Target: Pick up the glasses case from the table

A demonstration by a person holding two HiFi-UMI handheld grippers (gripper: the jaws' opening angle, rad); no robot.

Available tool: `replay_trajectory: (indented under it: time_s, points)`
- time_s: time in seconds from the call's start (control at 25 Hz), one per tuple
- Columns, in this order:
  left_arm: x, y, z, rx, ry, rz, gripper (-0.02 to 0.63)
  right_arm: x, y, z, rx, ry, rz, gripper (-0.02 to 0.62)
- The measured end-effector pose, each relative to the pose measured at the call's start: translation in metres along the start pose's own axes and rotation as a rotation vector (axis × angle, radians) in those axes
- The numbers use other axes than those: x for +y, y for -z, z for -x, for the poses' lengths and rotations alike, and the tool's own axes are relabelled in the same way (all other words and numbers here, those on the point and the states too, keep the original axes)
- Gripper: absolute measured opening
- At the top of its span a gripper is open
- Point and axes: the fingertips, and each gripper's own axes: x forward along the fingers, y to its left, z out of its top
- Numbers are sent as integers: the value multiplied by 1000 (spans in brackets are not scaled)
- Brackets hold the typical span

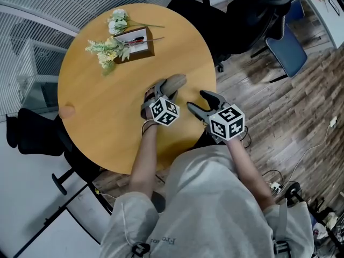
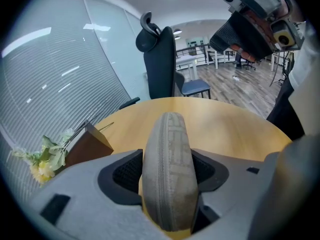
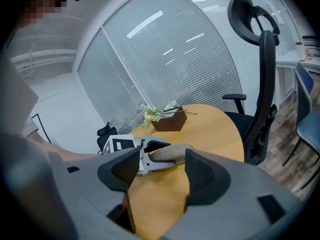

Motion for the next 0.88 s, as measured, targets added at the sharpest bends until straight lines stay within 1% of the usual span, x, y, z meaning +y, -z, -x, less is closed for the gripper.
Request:
replay_trajectory:
  time_s: [0.24,0.52,0.88]
  points:
    - [0,2,2,1,-4,38,258,0,1,1,1,4,3,278]
    - [-1,7,10,3,-16,106,258,4,0,7,10,0,22,278]
    - [0,-4,39,-37,-89,198,258,9,2,25,23,-19,53,278]
